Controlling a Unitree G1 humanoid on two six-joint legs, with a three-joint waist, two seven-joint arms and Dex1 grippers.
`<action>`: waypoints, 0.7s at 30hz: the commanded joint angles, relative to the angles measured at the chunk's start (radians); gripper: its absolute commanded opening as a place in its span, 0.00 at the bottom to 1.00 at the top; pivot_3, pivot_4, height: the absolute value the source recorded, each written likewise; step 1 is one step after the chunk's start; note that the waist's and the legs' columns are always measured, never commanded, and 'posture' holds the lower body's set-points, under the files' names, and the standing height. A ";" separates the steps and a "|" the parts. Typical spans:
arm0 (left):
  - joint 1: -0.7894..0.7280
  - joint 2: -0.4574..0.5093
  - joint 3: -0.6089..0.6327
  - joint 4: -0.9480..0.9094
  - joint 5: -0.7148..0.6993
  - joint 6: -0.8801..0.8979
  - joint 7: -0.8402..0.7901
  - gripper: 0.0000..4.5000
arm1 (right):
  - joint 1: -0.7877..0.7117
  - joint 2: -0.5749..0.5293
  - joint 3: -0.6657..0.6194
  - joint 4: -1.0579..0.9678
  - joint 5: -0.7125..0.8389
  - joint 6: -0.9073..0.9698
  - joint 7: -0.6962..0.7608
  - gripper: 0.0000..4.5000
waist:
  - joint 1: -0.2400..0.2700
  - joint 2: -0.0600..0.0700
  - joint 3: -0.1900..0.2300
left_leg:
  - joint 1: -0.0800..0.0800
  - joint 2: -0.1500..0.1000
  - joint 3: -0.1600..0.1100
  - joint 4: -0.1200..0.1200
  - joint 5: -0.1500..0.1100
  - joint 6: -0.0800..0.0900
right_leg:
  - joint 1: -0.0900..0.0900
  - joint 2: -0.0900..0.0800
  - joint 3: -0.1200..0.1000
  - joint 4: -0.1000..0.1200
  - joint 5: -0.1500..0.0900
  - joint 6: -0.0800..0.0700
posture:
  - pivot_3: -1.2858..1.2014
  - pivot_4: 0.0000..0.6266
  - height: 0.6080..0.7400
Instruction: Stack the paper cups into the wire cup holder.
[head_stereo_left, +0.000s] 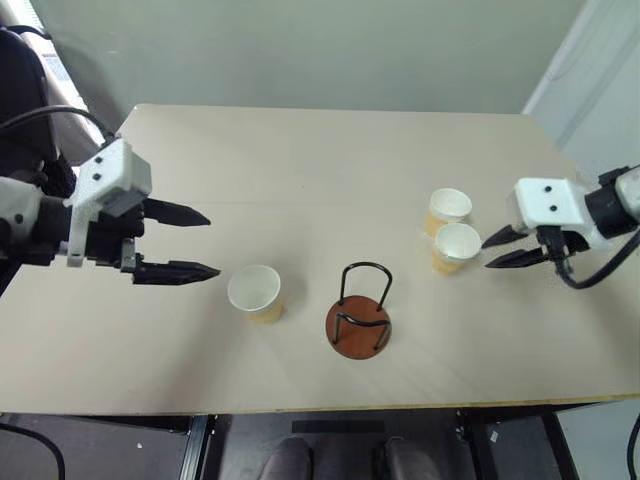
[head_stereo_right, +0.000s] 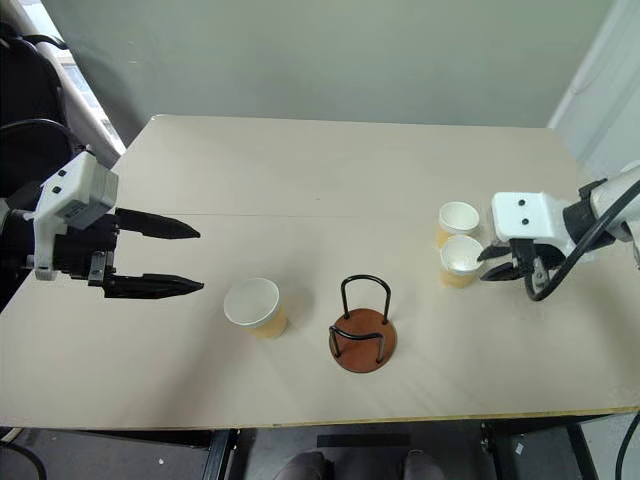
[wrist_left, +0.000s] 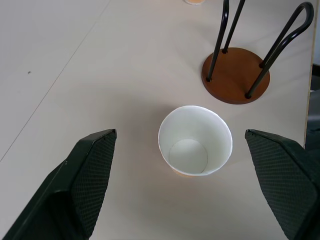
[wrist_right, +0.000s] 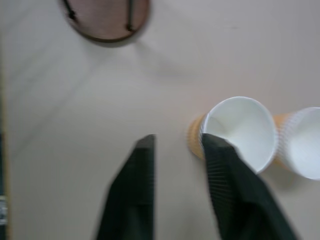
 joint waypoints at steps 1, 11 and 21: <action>-0.022 0.003 0.007 -0.002 0.007 -0.009 0.006 0.98 | -0.023 0.019 -0.003 0.031 -0.060 -0.058 -0.007 0.62 | 0.000 0.000 0.000 | 0.000 0.000 0.000 0.000 0.000 0.000 | 0.000 0.000 0.000 0.000 0.000 0.000 | 0.52 0.24 1.00; -0.019 0.000 0.003 -0.020 0.000 0.007 0.017 0.98 | -0.045 0.157 0.075 0.180 -0.183 -0.154 -0.001 0.78 | -0.001 0.000 0.000 | 0.000 0.000 0.000 0.001 0.000 0.000 | 0.001 0.000 0.000 0.000 0.001 0.000 | 0.52 0.24 1.00; 0.029 0.012 0.072 -0.082 -0.051 0.044 0.016 0.98 | -0.075 0.275 0.150 0.323 -0.327 -0.257 -0.016 0.78 | -0.001 0.000 0.000 | -0.001 0.000 0.000 0.001 0.000 0.000 | 0.001 0.000 -0.001 0.000 0.002 0.000 | 0.52 0.24 1.00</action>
